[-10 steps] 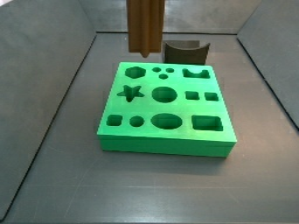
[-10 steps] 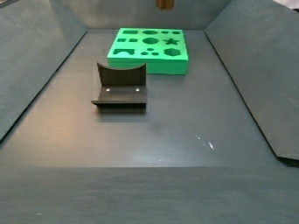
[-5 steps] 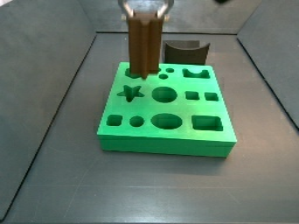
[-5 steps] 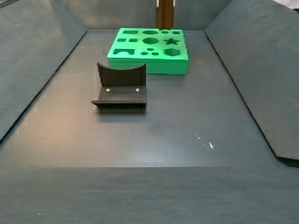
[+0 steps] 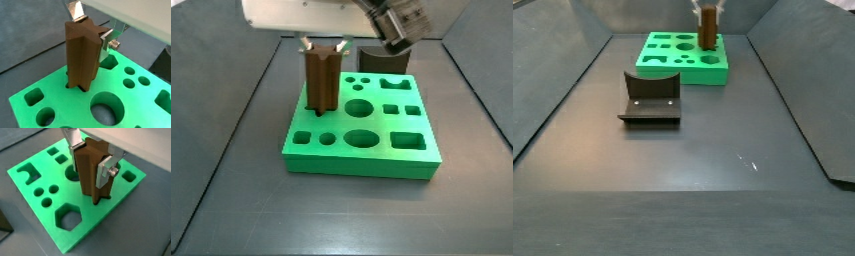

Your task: Insert the star object.

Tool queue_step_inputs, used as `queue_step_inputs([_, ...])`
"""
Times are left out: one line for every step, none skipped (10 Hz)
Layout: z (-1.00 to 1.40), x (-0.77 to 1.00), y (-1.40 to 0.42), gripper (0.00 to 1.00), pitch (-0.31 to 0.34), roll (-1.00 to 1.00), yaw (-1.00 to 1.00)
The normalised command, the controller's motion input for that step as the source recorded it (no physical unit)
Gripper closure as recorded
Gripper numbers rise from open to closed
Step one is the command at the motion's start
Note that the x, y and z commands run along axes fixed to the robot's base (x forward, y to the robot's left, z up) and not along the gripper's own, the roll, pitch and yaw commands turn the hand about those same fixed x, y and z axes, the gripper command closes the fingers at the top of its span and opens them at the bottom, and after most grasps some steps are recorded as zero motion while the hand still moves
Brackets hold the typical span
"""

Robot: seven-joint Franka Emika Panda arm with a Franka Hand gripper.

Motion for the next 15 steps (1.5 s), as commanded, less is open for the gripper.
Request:
queue_step_inputs([-0.31, -0.13, 0.00, 1.00, 0.040, -0.18, 0.00])
queue_step_inputs([-0.93, 0.00, -0.25, 1.00, -0.050, -0.03, 0.00])
queue_step_inputs([-1.00, 0.00, -0.44, 1.00, -0.067, 0.02, -0.02])
queue_step_inputs([-0.91, -0.09, -0.24, 1.00, 0.000, 0.00, -0.23])
queue_step_inputs([-0.99, -0.11, -0.06, 1.00, 0.000, 0.00, -0.31])
queue_step_inputs([-1.00, 0.00, -0.07, 1.00, -0.009, 0.11, -0.25])
queue_step_inputs([-1.00, 0.00, 0.10, 1.00, 0.000, 0.04, -0.18])
queue_step_inputs([-0.81, 0.09, 0.14, 1.00, 0.000, 0.00, -0.12])
queue_step_inputs([-0.72, 0.19, 0.12, 1.00, 0.000, 0.00, -0.04])
queue_step_inputs([-0.66, 0.27, 0.10, 1.00, 0.041, 0.00, 0.00])
queue_step_inputs([-0.57, 0.27, 0.15, 1.00, 0.070, 0.00, 0.00])
queue_step_inputs([-0.61, 0.16, 0.20, 1.00, 0.053, 0.00, 0.00])
queue_step_inputs([-0.66, -0.08, 0.13, 1.00, 0.000, 0.01, -0.13])
queue_step_inputs([-0.38, -0.32, -0.03, 1.00, 0.000, -0.01, -0.05])
queue_step_inputs([-0.10, -0.20, -0.05, 1.00, 0.046, -0.03, 0.00])
